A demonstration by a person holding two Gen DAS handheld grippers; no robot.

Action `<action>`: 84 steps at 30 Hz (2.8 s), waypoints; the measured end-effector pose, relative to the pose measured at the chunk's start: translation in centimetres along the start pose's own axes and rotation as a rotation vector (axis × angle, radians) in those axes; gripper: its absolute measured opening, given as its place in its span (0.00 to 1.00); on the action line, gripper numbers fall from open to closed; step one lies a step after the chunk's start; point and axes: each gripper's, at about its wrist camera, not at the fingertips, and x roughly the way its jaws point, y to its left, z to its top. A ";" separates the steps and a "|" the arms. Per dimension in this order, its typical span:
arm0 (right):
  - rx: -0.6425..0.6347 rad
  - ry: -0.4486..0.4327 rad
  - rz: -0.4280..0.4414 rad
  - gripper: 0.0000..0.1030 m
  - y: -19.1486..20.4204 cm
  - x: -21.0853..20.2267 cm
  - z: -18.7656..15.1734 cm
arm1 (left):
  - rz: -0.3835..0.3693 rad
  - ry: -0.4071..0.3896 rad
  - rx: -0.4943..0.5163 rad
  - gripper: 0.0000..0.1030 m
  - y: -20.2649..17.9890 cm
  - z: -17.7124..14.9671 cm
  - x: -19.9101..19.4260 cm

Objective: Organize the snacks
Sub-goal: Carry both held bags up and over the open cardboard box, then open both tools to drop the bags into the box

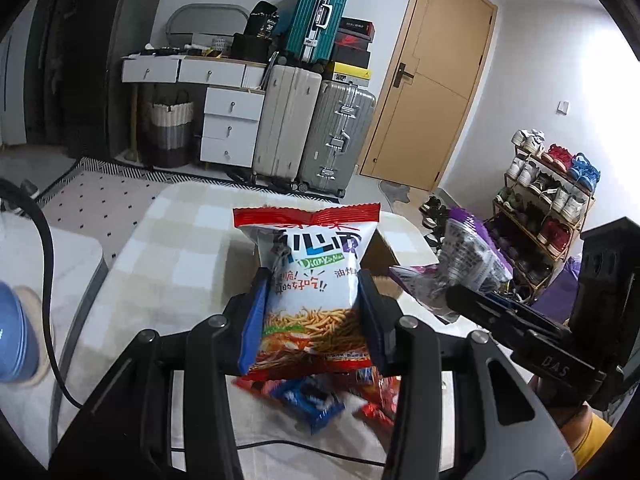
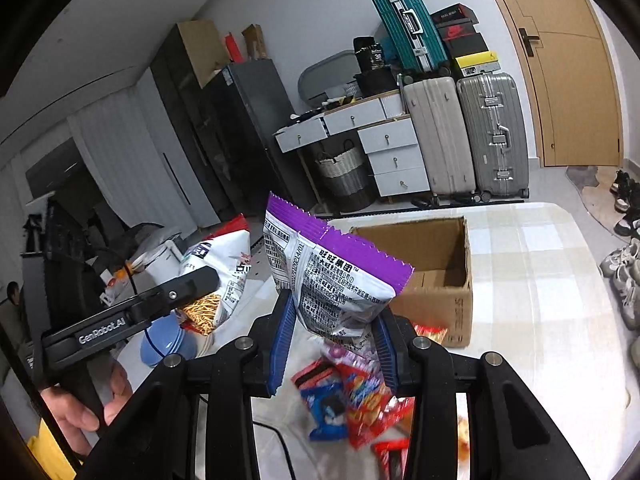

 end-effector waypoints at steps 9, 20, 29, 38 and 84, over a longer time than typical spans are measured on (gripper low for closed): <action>0.015 0.020 -0.021 0.37 -2.0 4.2 3.4 | -0.007 0.021 0.046 0.38 -0.3 5.5 6.9; 0.056 0.080 -0.078 0.37 -5.3 9.9 5.4 | 0.019 0.156 0.062 0.38 0.0 8.7 20.3; 0.068 0.167 -0.125 0.37 -7.9 13.7 4.6 | 0.048 0.285 0.094 0.38 -0.7 7.0 29.4; 0.049 0.226 -0.155 0.37 -8.5 15.6 3.6 | 0.032 0.339 0.073 0.38 -0.6 5.6 33.7; 0.065 0.305 -0.184 0.37 -10.0 17.9 3.9 | 0.097 0.374 0.060 0.57 0.6 3.0 35.4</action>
